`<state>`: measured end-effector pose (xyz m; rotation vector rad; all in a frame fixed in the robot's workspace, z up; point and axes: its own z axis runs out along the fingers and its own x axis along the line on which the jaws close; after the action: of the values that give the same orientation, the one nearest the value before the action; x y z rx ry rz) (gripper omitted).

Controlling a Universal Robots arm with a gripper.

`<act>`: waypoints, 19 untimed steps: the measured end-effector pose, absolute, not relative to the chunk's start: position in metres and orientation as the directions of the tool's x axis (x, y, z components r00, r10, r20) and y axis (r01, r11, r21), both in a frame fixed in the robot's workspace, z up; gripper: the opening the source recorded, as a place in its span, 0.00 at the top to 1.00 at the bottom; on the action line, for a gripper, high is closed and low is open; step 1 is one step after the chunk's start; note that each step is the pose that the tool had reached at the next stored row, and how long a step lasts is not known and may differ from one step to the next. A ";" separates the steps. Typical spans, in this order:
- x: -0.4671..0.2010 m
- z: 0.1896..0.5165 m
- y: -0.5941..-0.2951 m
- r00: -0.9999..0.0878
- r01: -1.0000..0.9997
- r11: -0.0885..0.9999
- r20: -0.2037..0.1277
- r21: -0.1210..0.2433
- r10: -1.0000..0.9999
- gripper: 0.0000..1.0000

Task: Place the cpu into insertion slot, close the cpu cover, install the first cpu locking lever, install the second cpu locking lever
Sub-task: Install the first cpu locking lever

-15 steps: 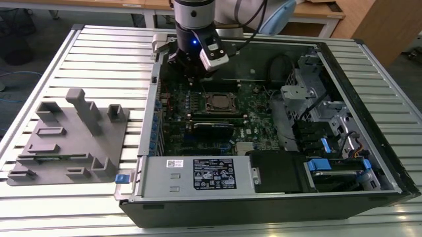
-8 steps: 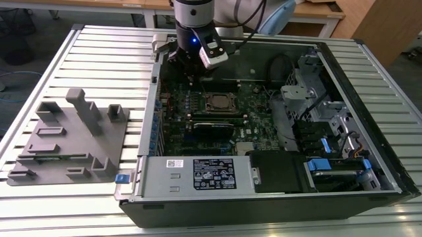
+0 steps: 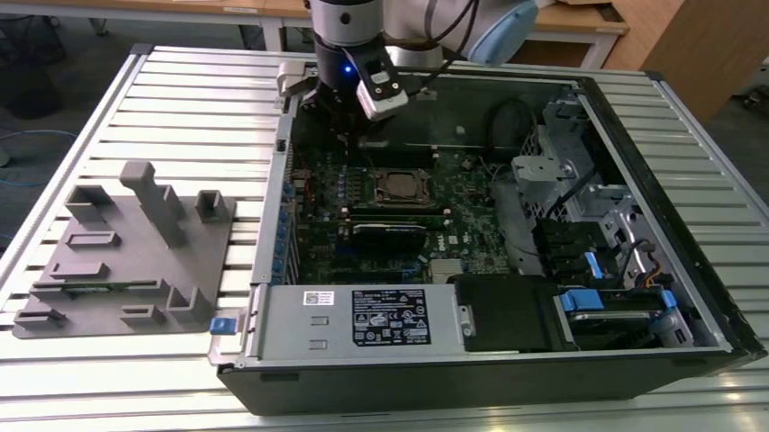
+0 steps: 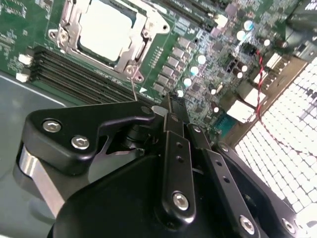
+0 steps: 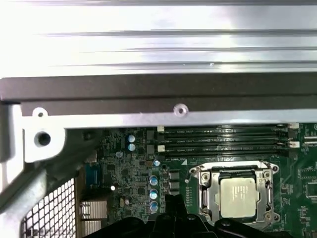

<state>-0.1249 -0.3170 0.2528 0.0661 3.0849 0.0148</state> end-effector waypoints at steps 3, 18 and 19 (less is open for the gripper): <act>-0.128 0.252 -0.315 -0.997 0.043 0.999 -0.056 0.011 0.043 0.89; -0.129 0.251 -0.302 -0.997 0.043 0.999 -0.058 0.011 0.043 0.89; -0.129 0.251 -0.302 -0.997 0.043 0.999 -0.058 0.011 0.043 0.89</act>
<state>-0.1290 -0.3016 0.2513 0.0660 3.0823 0.0150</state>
